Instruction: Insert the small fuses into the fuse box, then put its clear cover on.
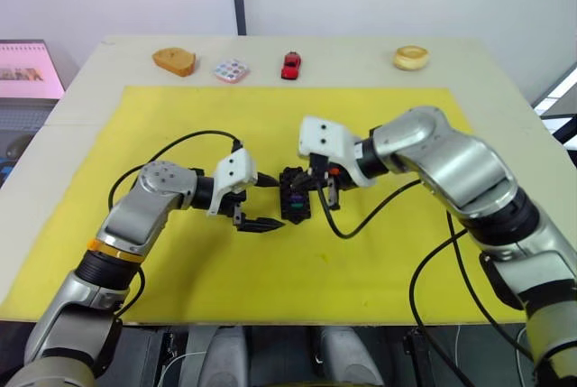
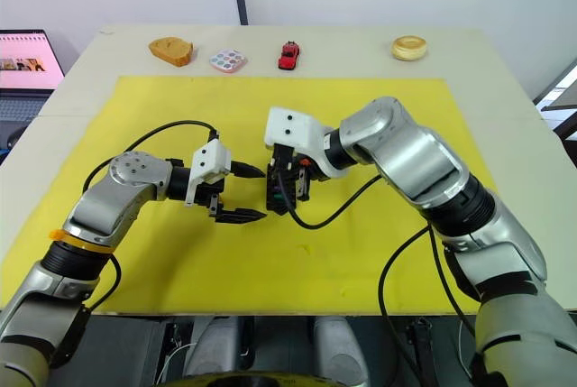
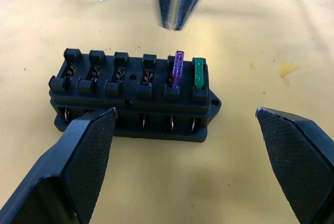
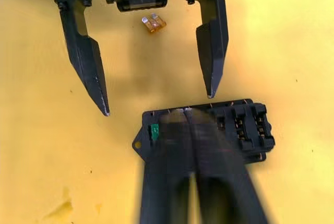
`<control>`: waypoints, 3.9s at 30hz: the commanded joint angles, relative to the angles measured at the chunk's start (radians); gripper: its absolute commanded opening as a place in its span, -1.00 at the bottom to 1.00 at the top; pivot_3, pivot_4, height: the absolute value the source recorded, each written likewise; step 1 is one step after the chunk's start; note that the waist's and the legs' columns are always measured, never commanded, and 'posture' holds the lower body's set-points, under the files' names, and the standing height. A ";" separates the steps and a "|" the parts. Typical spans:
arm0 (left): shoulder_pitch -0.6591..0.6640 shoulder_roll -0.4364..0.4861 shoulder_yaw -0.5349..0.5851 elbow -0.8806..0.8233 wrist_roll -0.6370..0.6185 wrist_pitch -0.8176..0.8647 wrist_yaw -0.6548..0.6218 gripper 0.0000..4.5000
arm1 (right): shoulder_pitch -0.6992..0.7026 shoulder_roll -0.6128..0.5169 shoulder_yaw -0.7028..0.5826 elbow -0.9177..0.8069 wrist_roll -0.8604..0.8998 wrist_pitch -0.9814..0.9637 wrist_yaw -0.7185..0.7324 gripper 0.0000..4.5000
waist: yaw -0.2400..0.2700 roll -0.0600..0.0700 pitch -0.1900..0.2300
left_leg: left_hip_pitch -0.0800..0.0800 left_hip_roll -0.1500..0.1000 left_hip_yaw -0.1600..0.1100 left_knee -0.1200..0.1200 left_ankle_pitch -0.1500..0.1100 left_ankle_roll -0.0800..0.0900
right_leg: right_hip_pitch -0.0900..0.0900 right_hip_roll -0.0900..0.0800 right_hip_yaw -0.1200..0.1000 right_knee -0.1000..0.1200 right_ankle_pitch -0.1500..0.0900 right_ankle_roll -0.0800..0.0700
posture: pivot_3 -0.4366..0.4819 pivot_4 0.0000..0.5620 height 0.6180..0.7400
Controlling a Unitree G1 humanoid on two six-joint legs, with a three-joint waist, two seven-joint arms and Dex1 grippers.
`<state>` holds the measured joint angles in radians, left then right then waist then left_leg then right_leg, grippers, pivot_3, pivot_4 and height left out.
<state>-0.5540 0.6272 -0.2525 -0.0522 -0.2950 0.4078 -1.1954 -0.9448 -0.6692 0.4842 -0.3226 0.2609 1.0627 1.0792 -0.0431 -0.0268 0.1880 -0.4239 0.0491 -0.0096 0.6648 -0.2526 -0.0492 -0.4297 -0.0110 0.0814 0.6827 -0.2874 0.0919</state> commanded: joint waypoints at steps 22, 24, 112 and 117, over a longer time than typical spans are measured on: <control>-0.010 -0.001 0.012 -0.011 0.003 -0.011 -0.002 1.00 | 0.051 -0.010 0.018 0.023 0.000 -0.060 -0.051 -0.99 | -0.001 0.000 0.000 | 0.000 0.000 0.000 0.000 0.000 0.000 | 0.000 0.000 0.000 0.000 0.000 0.000 | -0.05 -0.47 1.00; -0.010 -0.002 0.012 -0.012 0.003 -0.011 -0.002 1.00 | 0.057 -0.015 0.030 0.036 -0.010 -0.074 -0.050 -0.99 | -0.001 0.000 0.000 | 0.000 0.000 0.000 0.000 0.000 0.000 | 0.000 0.000 0.000 0.000 0.000 0.000 | -0.05 -0.47 1.00; -0.007 -0.013 0.015 -0.008 0.019 -0.023 0.009 1.00 | 0.137 0.012 0.001 0.179 -0.031 -0.204 -0.028 -0.99 | -0.001 0.000 -0.001 | 0.015 0.000 0.000 -0.002 0.000 0.000 | 0.015 0.000 0.000 -0.003 -0.001 0.000 | -0.05 -0.47 1.00; -0.013 -0.014 0.014 -0.002 0.021 -0.027 0.007 1.00 | 0.158 0.001 0.017 0.204 -0.060 -0.239 -0.022 -0.99 | -0.001 0.000 -0.001 | 0.015 0.000 0.000 -0.002 0.000 0.000 | 0.015 0.000 0.000 -0.003 -0.001 0.000 | -0.05 -0.47 1.00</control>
<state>-0.5544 0.6159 -0.2526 -0.0395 -0.2713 0.4025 -1.1888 -0.8173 -0.6422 0.4660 -0.1583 0.2478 0.8150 1.0601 -0.0440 -0.0267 0.1871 -0.4089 0.0490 -0.0096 0.6625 -0.2528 -0.0489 -0.4145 -0.0110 0.0816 0.6800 -0.2880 0.0921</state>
